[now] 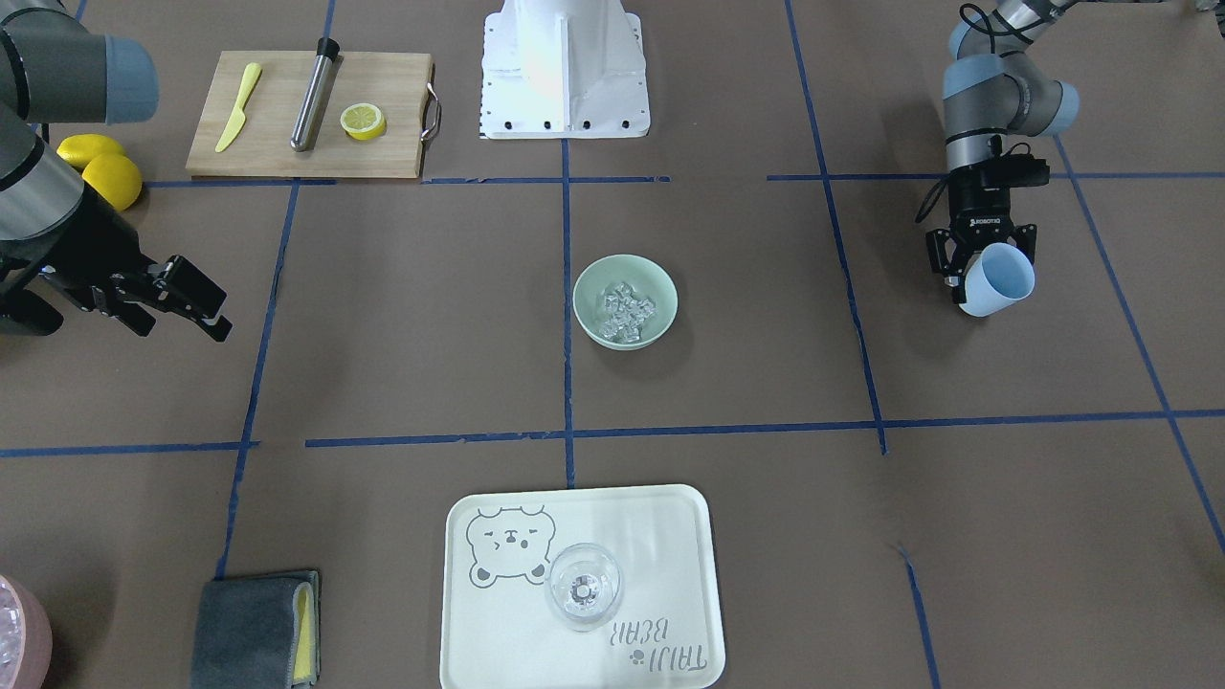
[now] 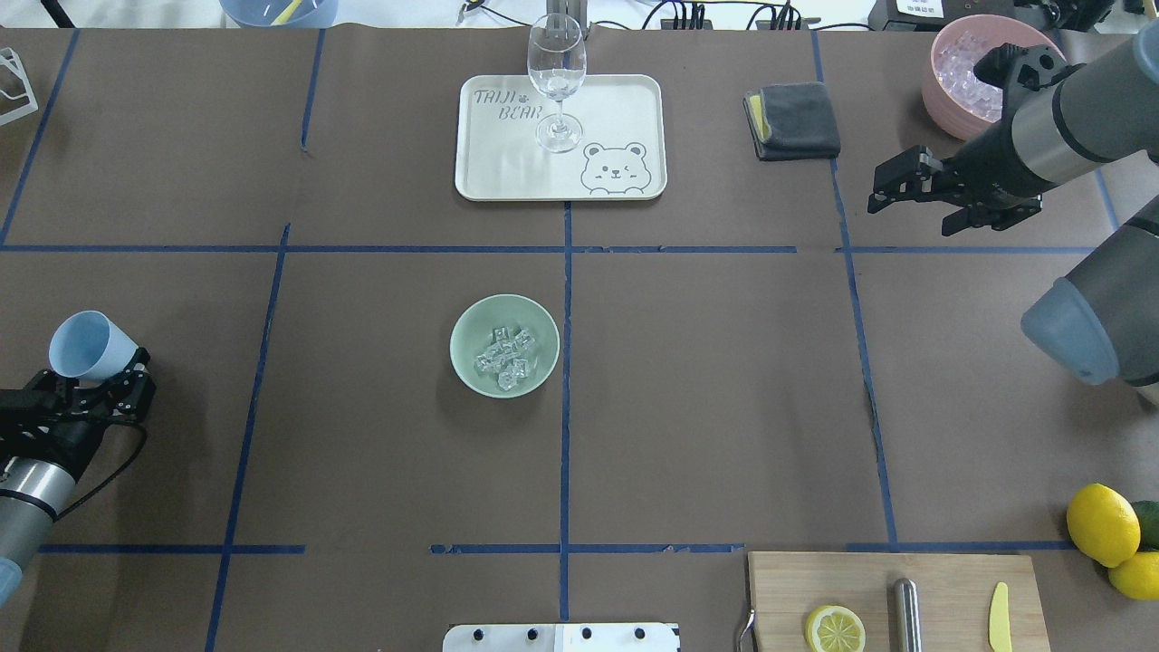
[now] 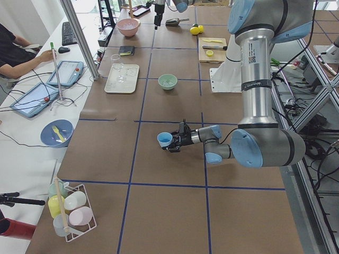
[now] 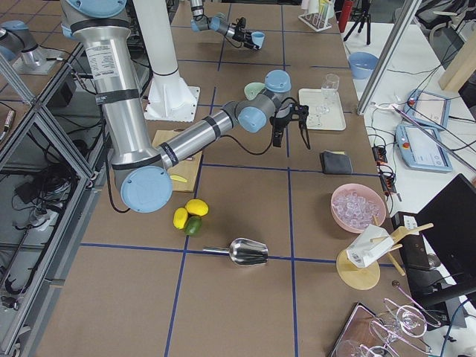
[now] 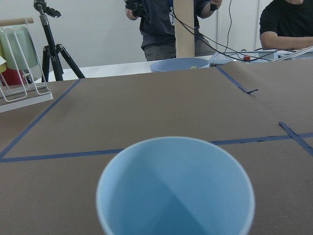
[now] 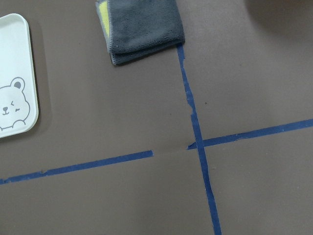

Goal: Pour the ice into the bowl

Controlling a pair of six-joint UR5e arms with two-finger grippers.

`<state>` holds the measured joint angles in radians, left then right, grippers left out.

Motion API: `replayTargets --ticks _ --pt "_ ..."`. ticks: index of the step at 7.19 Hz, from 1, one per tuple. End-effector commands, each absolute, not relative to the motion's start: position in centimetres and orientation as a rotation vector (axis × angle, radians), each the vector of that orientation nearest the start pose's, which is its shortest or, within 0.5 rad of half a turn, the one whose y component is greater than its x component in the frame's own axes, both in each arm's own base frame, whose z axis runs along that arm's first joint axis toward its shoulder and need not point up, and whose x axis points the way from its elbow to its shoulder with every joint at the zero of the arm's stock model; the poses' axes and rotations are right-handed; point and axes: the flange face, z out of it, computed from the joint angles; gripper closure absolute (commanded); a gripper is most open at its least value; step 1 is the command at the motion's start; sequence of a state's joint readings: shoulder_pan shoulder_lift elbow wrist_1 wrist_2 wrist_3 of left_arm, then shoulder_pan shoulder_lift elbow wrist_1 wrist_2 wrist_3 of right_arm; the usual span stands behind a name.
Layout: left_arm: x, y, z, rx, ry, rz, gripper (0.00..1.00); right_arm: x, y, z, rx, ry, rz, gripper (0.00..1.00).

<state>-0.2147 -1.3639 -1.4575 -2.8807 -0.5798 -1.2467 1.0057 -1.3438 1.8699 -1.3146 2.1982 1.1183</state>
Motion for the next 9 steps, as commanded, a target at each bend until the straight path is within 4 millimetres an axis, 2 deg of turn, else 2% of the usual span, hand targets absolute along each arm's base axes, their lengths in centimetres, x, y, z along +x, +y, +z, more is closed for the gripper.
replayTargets --ticks 1,3,4,6,7,8,9 --pt "32.97 -29.33 64.99 1.105 0.637 -0.395 0.89 -23.83 -51.45 36.58 0.061 -0.961 0.263 0.0" --pt "32.84 -29.32 65.14 1.1 0.635 -0.388 0.54 -23.75 -51.35 36.31 0.066 -0.964 0.262 0.0" --pt "32.88 -29.27 65.14 1.1 0.636 -0.387 0.43 -23.77 -51.37 36.37 0.064 -0.964 0.262 0.0" --pt "32.95 -29.28 65.07 1.101 0.637 -0.385 0.42 -23.76 -51.34 36.3 0.065 -0.965 0.261 0.0" --pt "32.87 -29.27 65.12 1.102 0.635 -0.385 0.11 -23.76 -51.33 36.29 0.064 -0.966 0.26 0.0" --pt "32.82 -29.32 65.12 1.103 0.633 -0.385 0.0 -23.76 -51.33 36.29 0.064 -0.966 0.26 0.0" --pt "32.67 -29.29 65.23 1.103 0.63 -0.384 0.0 -23.77 -51.32 36.28 0.063 -0.967 0.26 0.0"
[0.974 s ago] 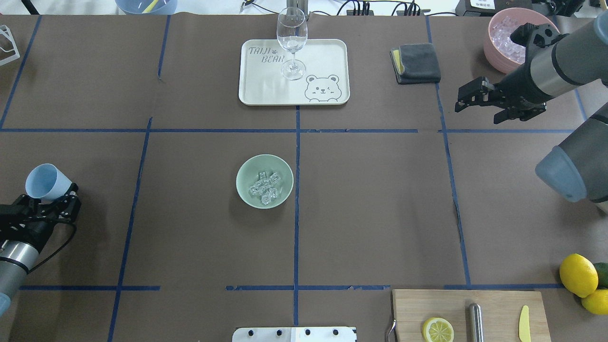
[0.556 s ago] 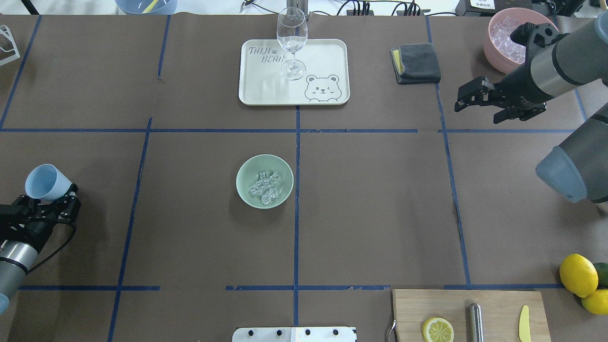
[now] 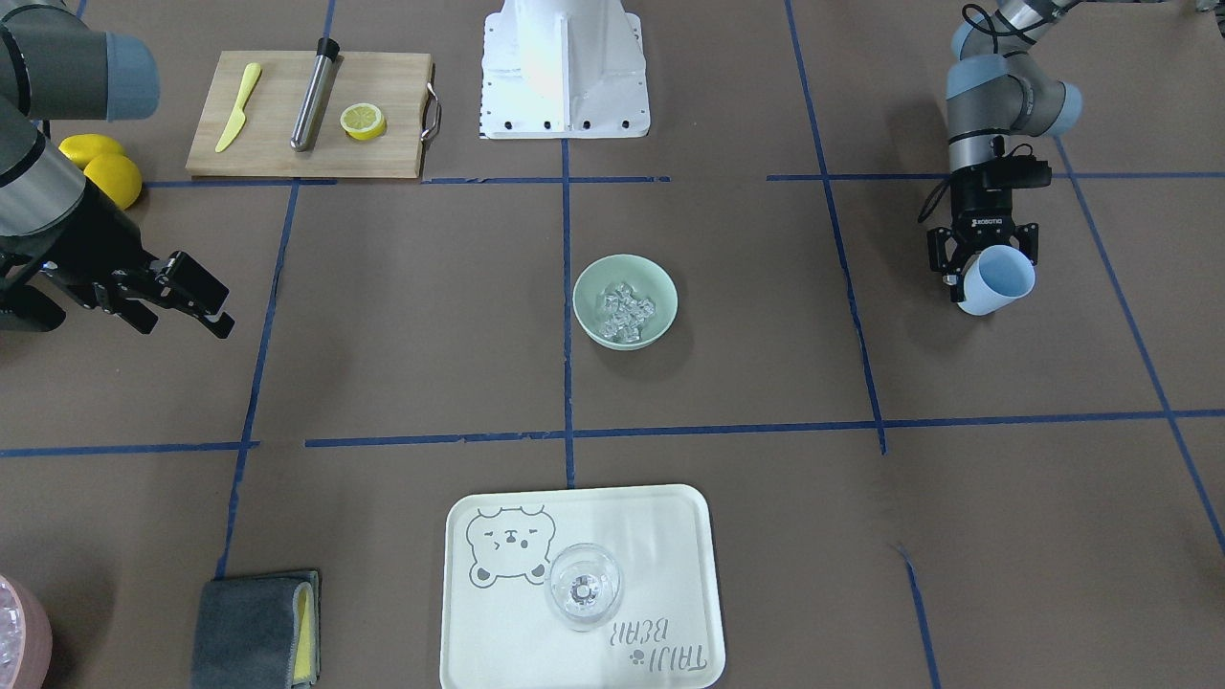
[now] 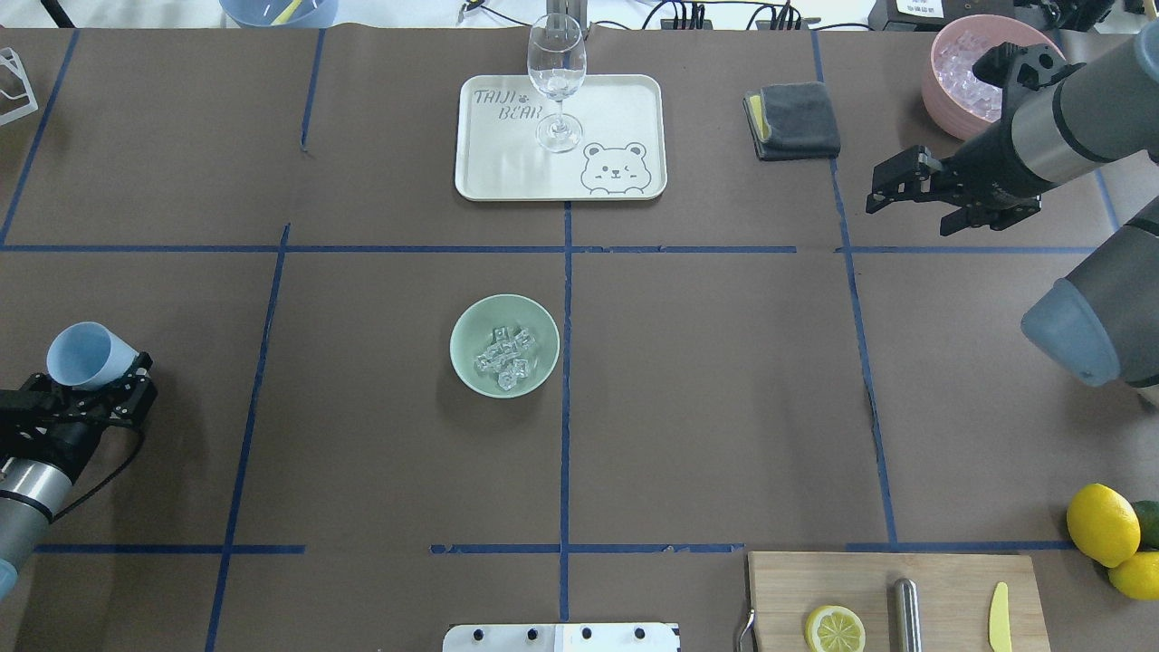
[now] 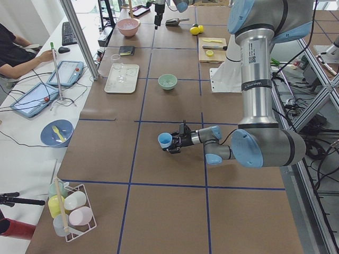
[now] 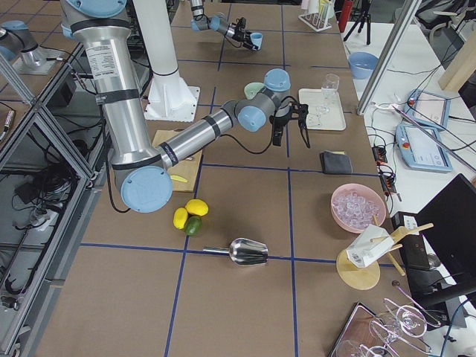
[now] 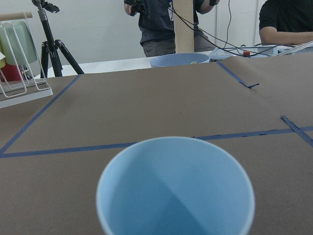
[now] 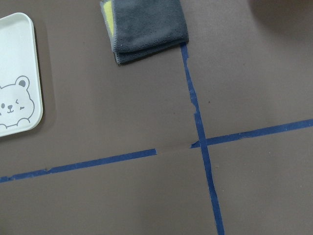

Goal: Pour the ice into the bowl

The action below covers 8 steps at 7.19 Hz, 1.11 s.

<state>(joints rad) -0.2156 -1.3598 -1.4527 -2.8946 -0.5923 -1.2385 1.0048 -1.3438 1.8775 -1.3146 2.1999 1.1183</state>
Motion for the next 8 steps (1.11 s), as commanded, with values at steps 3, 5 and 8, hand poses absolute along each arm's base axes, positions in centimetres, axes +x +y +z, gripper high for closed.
replayTargets --ticks 3,5,8 --pt "32.2 -29.2 64.8 1.104 0.637 -0.386 0.0 -23.6 -51.1 35.6 0.071 -0.977 0.254 0.0" --pt "30.9 -29.0 64.5 1.111 0.631 -0.373 0.0 -23.6 -51.0 35.8 0.067 -0.975 0.255 0.0" --pt "28.3 -28.0 63.1 1.059 0.673 -0.344 0.0 -23.8 -51.1 36.0 0.063 -0.972 0.255 0.0"
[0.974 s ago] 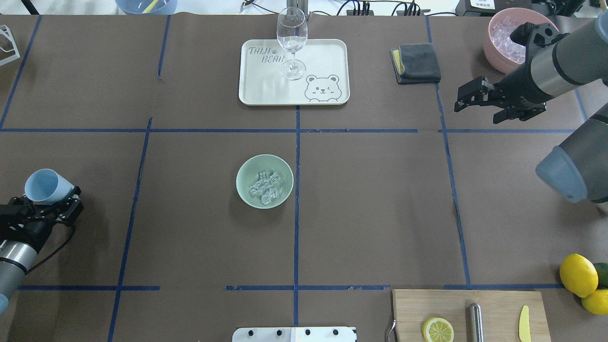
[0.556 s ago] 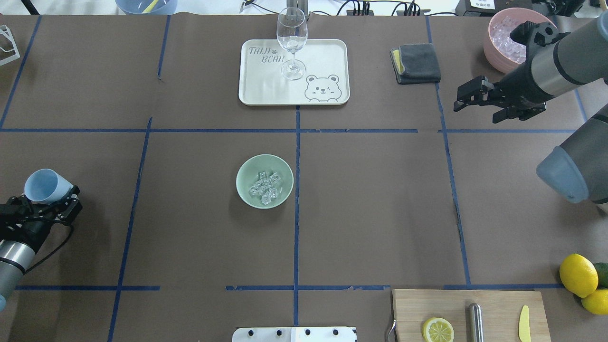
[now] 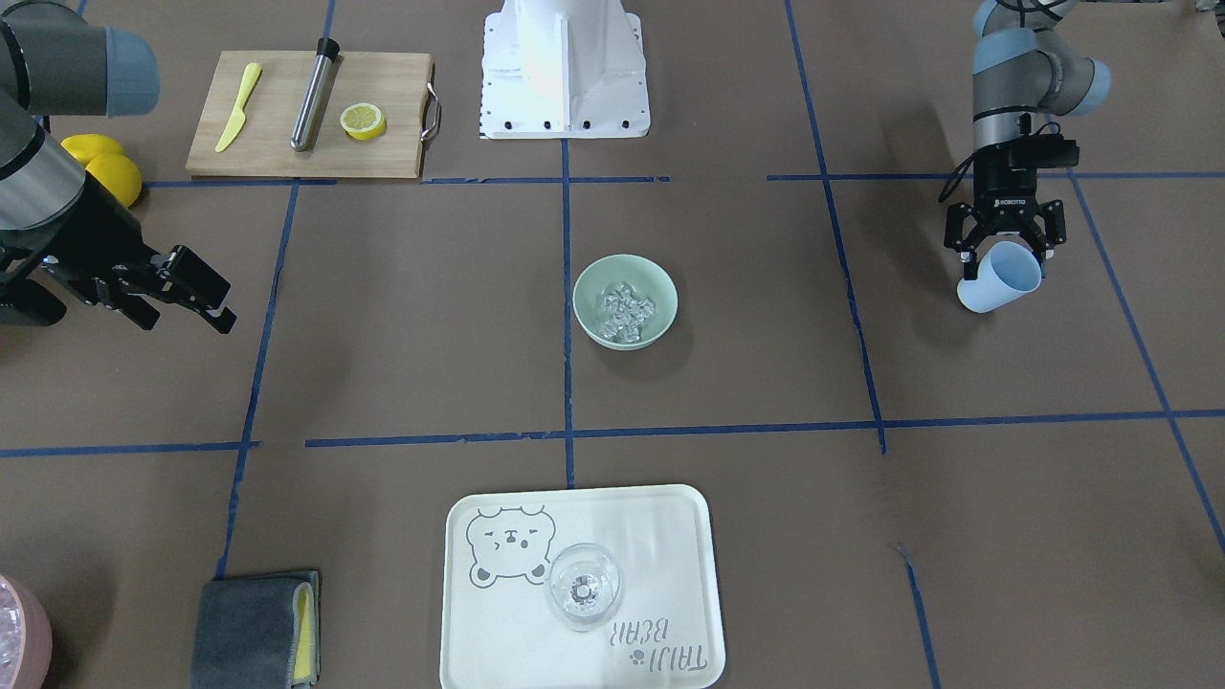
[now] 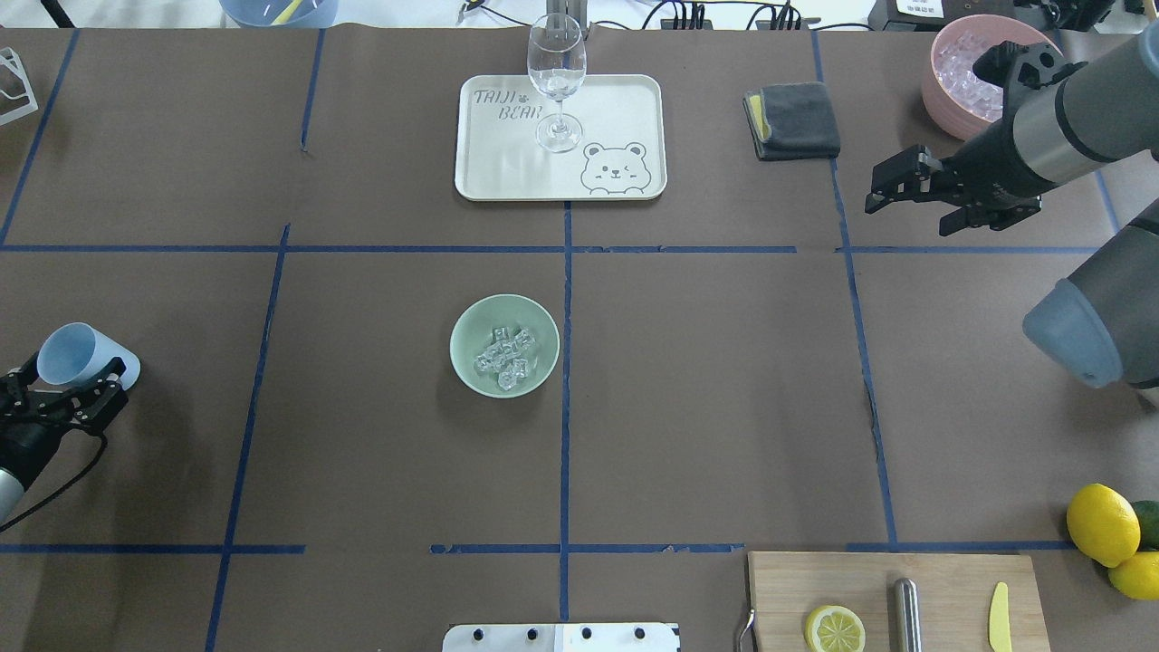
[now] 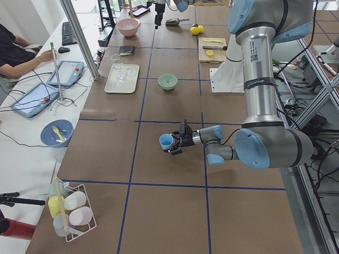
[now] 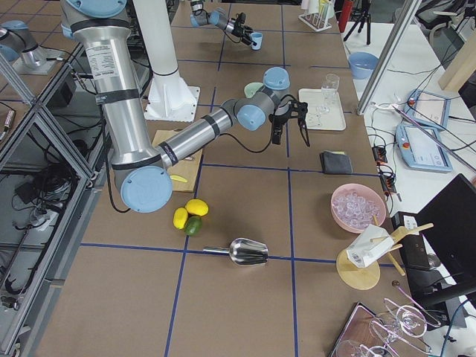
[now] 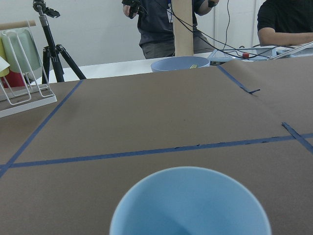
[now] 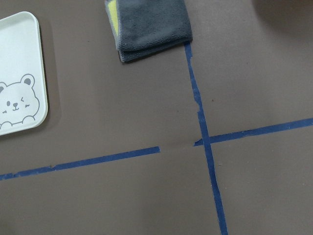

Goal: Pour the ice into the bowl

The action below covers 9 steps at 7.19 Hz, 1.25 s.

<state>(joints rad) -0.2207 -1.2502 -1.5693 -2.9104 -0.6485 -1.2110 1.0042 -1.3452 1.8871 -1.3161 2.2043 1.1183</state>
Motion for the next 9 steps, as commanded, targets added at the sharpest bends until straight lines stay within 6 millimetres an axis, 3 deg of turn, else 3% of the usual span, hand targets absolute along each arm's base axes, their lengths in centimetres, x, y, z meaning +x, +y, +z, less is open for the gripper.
replayTargets --ticks 1,3,5,8,9 --pt "28.6 -27.8 63.3 1.032 0.688 -0.327 0.0 -23.7 -51.1 35.9 0.064 -0.973 0.255 0.0" --pt "28.9 -27.5 63.5 0.976 0.715 -0.292 0.0 -23.7 -51.1 35.9 0.064 -0.975 0.256 0.0" --pt "27.4 -26.4 61.9 0.899 0.771 -0.247 0.0 -23.6 -51.0 35.8 0.065 -0.976 0.256 0.0" --pt "26.6 -25.0 62.0 0.8 0.785 -0.077 0.0 -23.7 -51.0 35.7 0.064 -0.977 0.253 0.0" --pt "25.8 -23.9 63.1 0.706 0.797 0.012 0.0 -23.7 -51.0 35.6 0.066 -0.978 0.251 0.0"
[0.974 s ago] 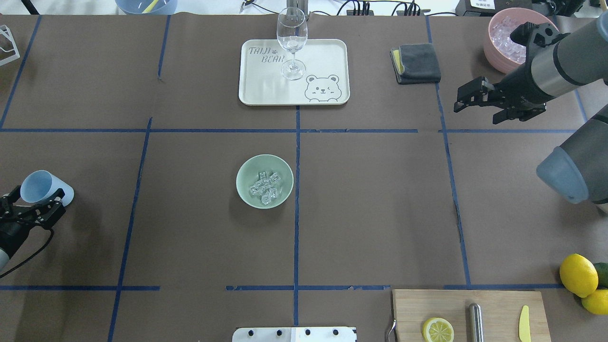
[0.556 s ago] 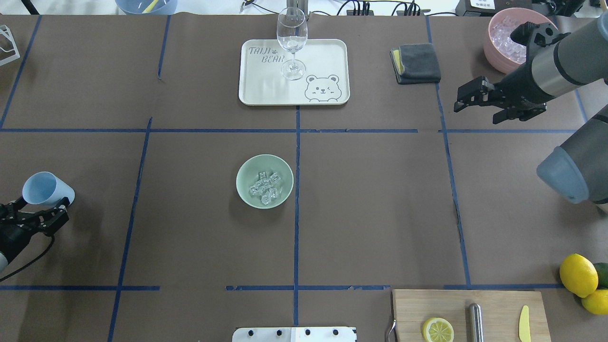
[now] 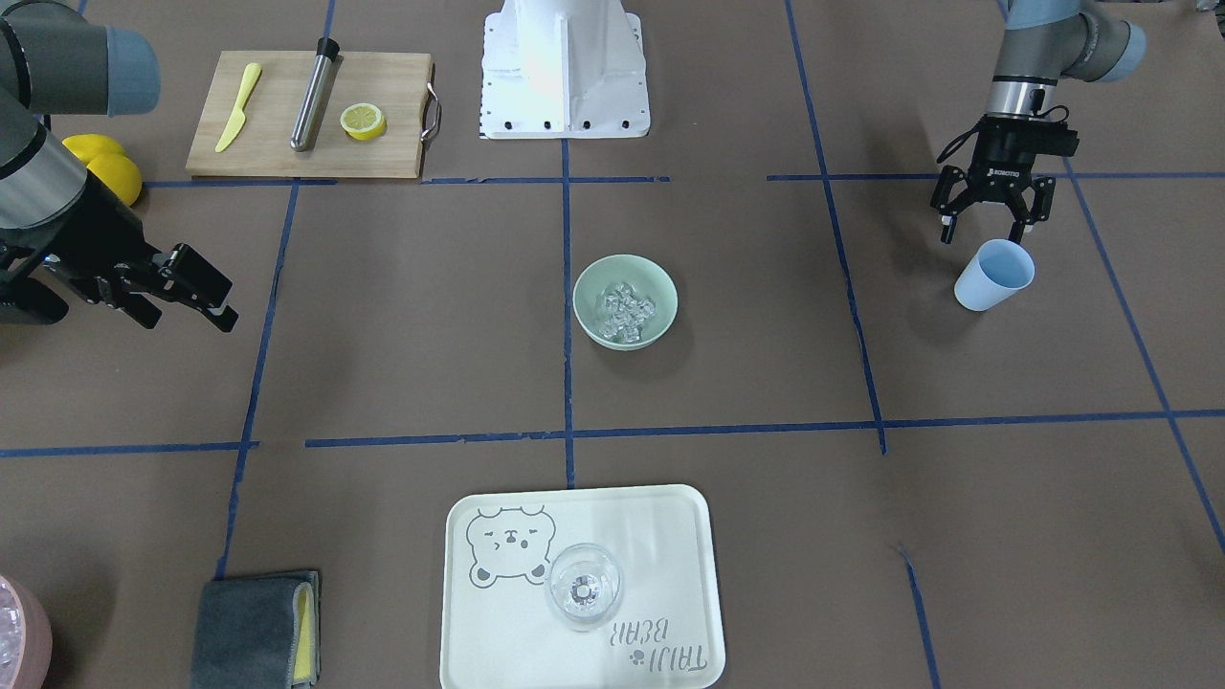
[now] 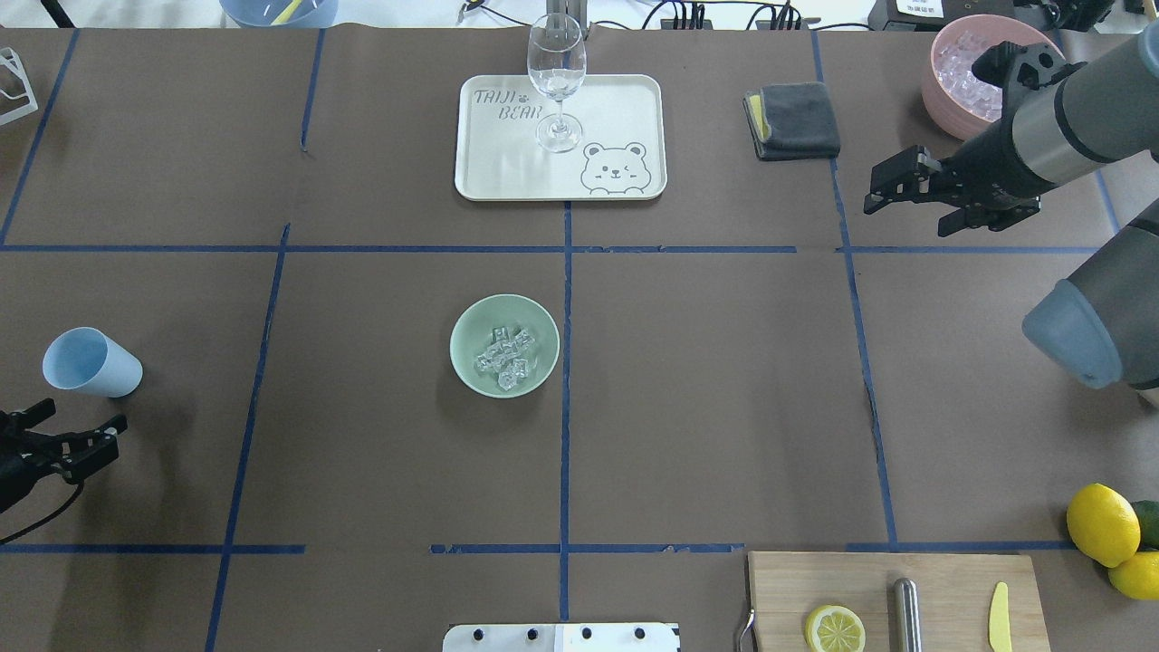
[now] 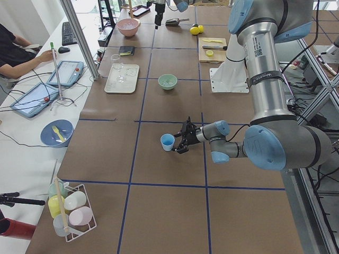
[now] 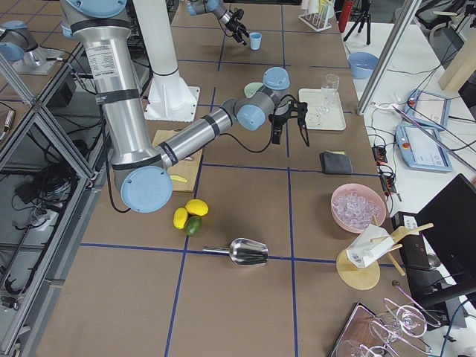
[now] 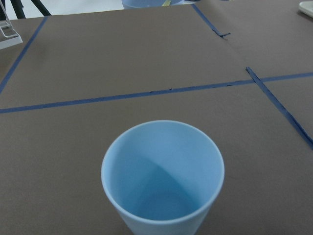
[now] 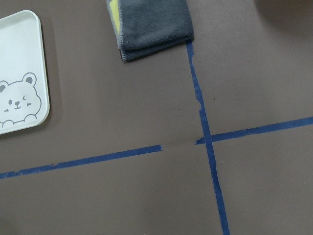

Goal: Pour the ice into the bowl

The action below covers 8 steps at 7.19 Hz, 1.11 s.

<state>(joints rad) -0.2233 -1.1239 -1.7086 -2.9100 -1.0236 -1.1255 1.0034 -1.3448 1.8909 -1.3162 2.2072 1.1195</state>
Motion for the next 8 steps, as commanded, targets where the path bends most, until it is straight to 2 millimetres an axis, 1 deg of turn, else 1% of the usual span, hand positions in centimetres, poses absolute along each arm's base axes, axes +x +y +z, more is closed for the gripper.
replayTargets --ticks 1,2,3,4,5,6,7,8 --pt "24.7 -24.2 63.6 0.698 0.772 0.078 0.0 -24.0 -50.7 35.0 0.072 -0.985 0.243 0.0" --pt "23.3 -25.1 63.6 0.691 0.755 0.158 0.0 -25.3 -50.4 33.9 0.074 -0.991 0.221 0.0" --pt "20.7 -26.5 64.1 0.639 0.767 0.238 0.0 -26.3 -50.1 33.0 0.068 -1.003 0.221 0.0" --pt "17.7 -28.1 64.3 0.658 0.748 0.304 0.0 -28.2 -49.1 31.9 0.046 -1.014 0.236 0.0" --pt "14.2 -30.3 65.2 0.713 0.669 0.344 0.0 -30.3 -48.1 31.0 0.06 -1.009 0.231 0.0" --pt "11.9 -31.6 66.9 0.712 0.631 0.338 0.0 -32.8 -46.6 29.8 0.082 -1.009 0.216 0.0" --pt "11.0 -33.7 67.5 0.664 0.658 0.297 0.0 -34.9 -45.1 28.8 0.09 -1.009 0.215 0.0" --pt "10.5 -37.6 66.4 0.6 0.665 0.24 0.0 -36.8 -44.0 27.6 0.08 -1.021 0.218 0.0"
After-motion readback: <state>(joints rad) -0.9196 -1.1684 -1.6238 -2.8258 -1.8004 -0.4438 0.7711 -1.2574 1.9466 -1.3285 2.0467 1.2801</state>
